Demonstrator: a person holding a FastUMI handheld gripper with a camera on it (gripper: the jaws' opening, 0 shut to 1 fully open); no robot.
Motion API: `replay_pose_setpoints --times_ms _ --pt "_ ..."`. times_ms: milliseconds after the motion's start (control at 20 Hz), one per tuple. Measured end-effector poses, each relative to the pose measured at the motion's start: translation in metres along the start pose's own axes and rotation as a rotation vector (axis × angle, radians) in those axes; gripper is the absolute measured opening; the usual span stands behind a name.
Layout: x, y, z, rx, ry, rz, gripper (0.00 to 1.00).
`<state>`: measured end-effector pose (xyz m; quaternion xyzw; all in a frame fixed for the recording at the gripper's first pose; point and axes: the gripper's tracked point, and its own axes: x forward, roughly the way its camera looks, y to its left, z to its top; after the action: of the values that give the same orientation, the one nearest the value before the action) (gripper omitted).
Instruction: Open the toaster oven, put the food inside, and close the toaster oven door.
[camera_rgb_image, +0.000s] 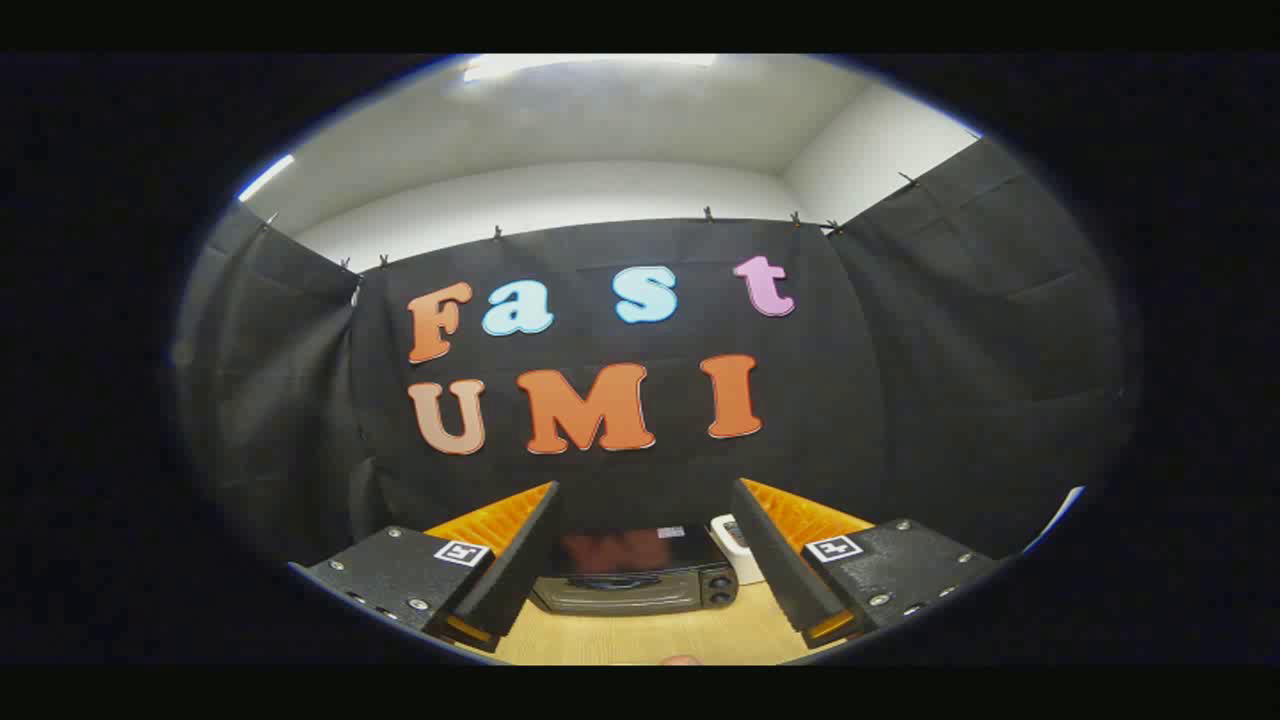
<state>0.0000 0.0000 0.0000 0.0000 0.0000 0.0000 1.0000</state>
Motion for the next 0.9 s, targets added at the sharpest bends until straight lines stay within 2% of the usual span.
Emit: replay_pose_setpoints --times_ms 500,900 --pt "-0.008 -0.002 0.002 -0.073 -0.045 -0.022 0.99" --pt "0.006 -0.006 -0.043 -0.122 0.038 -0.012 0.99"
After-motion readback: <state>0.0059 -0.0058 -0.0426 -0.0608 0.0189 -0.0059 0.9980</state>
